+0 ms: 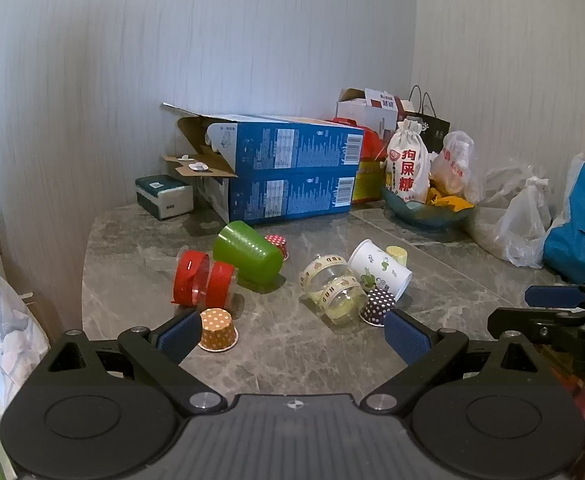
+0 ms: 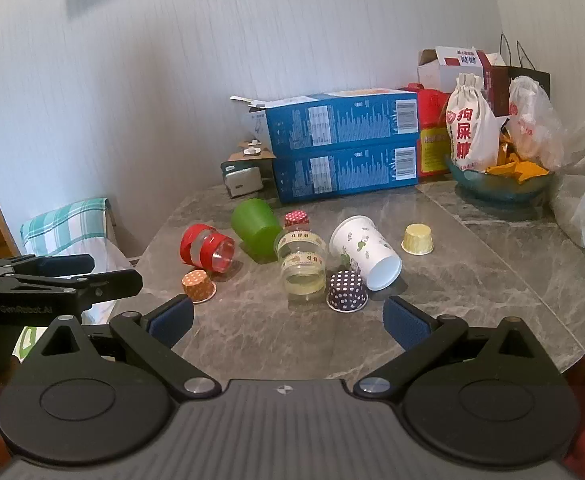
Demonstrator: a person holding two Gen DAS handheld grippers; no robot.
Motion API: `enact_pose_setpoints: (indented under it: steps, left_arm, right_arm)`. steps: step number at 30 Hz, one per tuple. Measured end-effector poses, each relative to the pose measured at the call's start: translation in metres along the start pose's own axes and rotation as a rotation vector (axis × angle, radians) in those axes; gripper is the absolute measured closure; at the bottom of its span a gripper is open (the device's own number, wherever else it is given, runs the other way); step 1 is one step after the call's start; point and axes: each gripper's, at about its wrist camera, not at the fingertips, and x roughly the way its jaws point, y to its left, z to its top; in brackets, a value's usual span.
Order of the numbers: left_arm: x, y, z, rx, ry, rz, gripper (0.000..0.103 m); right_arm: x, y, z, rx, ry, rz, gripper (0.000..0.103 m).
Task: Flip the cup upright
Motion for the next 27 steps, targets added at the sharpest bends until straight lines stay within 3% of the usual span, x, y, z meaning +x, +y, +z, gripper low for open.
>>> enact_pose_setpoints:
  steps: [27]
  left_arm:
    - [0.012,0.003,0.003,-0.009,0.042,-0.002,0.004]
  right_arm:
    - [0.006,-0.003,0.001,0.021,0.049,0.011,0.001]
